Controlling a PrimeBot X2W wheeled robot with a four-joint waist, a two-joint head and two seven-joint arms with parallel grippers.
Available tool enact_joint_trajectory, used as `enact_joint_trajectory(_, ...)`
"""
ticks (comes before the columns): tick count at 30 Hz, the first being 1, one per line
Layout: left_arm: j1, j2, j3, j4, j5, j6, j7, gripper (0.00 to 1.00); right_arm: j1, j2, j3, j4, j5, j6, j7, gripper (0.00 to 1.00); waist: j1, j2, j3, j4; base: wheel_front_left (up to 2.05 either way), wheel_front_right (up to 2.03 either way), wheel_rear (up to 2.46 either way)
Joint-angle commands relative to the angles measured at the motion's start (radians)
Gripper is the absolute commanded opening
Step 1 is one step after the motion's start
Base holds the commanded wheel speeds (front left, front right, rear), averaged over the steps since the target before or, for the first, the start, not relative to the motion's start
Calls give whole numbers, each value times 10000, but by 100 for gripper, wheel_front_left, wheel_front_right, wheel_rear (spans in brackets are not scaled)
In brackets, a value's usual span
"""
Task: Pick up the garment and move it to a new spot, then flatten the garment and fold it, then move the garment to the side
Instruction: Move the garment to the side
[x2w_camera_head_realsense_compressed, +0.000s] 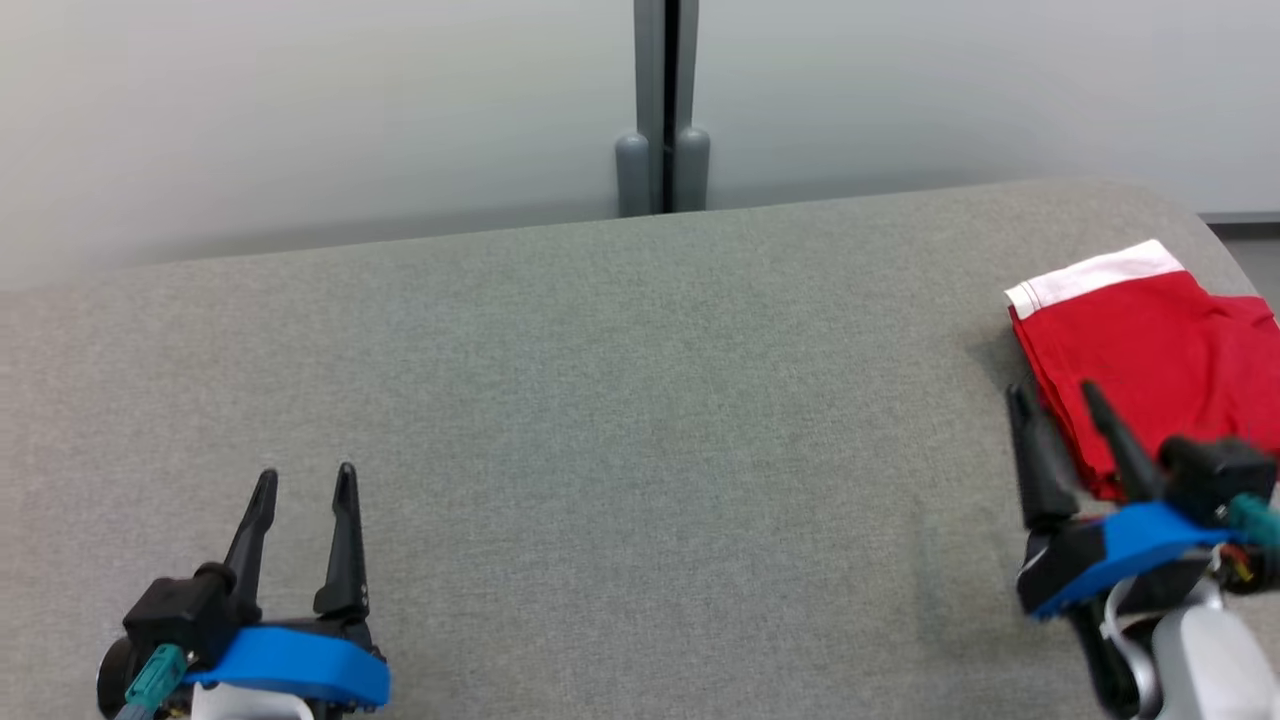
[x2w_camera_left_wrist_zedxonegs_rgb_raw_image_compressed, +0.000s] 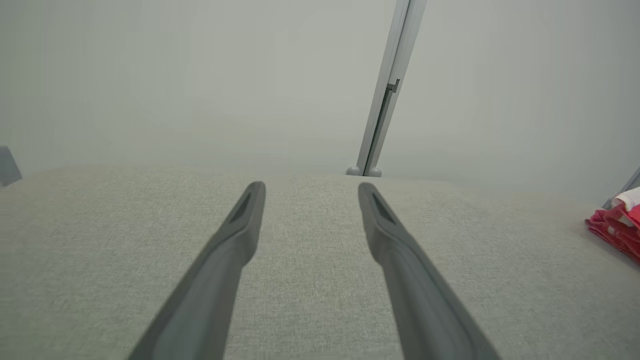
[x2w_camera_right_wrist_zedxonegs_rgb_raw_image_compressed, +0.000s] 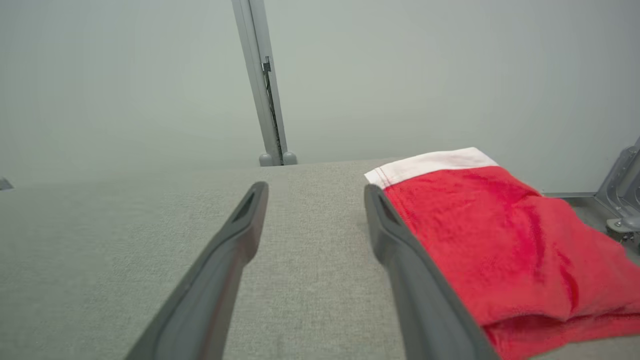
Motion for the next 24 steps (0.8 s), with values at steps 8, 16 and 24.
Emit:
enact_joint_trajectory(8, 660, -161, 359, 360, -247, -31, -134, 100, 1439, 690, 475, -906, -631, 6, 79, 100, 3, -1, -448, 352, 0, 0, 0)
enact_joint_trajectory(16, 904, -308, 463, 358, -202, -53, -158, 100, 1648, 905, 513, -1051, -724, 6, 239, 100, 3, -1, -496, 390, 0, 0, 0)
enact_joint_trajectory(24, 902, -328, 530, 338, -183, -140, -160, 100, 1828, 1006, 371, -1189, -665, 6, 197, 100, 3, -1, -476, 386, 0, 0, 0)
